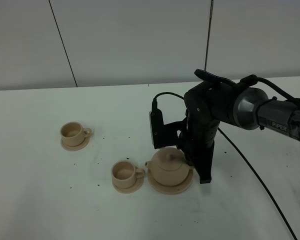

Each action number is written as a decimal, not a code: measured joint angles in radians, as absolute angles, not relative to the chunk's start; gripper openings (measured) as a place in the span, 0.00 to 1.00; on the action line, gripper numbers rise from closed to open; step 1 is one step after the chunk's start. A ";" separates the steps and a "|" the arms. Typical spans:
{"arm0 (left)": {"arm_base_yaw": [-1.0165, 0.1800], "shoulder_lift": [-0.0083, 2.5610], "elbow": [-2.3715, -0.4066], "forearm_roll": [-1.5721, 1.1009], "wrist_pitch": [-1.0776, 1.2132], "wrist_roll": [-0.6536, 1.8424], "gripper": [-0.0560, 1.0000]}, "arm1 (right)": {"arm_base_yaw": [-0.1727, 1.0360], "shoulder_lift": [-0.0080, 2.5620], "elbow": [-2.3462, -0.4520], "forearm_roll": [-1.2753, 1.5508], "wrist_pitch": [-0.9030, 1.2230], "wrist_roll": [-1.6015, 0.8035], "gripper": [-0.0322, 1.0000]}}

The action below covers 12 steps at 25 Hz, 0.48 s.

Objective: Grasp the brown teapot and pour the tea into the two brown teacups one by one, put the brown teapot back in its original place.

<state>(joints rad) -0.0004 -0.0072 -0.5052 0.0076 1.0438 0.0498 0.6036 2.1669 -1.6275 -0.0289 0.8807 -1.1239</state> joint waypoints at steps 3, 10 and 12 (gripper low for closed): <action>0.000 -0.007 -0.505 0.008 1.044 0.049 0.29 | 0.604 2.167 -1.627 -0.029 0.880 -1.124 0.12; 0.000 -0.007 -0.505 0.008 1.044 0.049 0.29 | 0.604 2.167 -1.627 -0.029 0.880 -1.124 0.12; 0.000 -0.007 -0.505 0.008 1.044 0.049 0.29 | 0.604 2.167 -1.627 -0.029 0.881 -1.124 0.12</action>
